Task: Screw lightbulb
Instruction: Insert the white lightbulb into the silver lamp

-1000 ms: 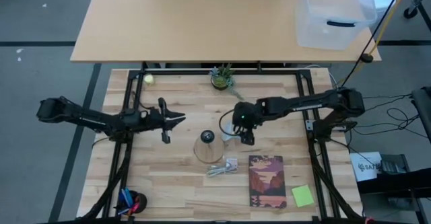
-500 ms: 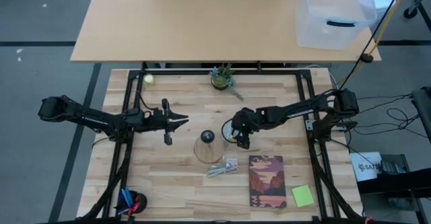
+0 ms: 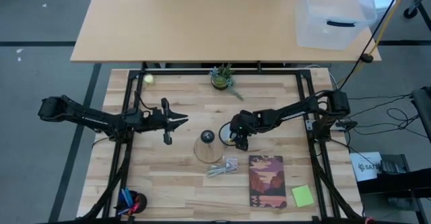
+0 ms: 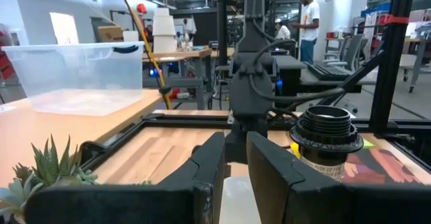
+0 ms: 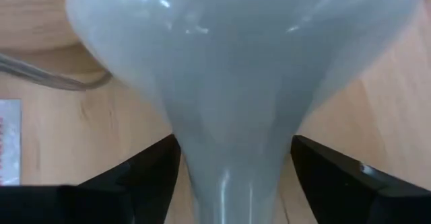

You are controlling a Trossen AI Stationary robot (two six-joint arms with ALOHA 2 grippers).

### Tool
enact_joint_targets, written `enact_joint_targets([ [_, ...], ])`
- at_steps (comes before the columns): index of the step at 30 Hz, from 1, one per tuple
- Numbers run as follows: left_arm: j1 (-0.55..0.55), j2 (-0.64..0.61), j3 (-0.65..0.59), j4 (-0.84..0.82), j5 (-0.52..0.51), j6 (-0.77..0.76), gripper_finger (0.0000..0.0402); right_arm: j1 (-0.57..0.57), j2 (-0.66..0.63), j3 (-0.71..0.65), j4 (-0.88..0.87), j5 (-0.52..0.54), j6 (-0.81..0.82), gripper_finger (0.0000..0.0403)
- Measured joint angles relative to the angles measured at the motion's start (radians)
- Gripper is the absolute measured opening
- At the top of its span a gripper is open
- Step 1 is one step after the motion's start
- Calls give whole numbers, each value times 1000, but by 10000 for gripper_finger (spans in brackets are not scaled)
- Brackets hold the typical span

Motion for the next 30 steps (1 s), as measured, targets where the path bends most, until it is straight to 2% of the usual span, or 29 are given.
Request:
enact_joint_targets([
  [9,0,0,0,0,0,1,69,-2,-12,0,48,1,-25,161],
  [17,0,0,0,-7,-4,4,69,-1,-52,0,72,24,-35,160],
  [21,0,0,0,-12,-43,4,69,-2,-97,0,71,48,-39,163],
  [30,0,0,0,-16,-61,31,69,-18,-300,0,70,135,-98,160],
])
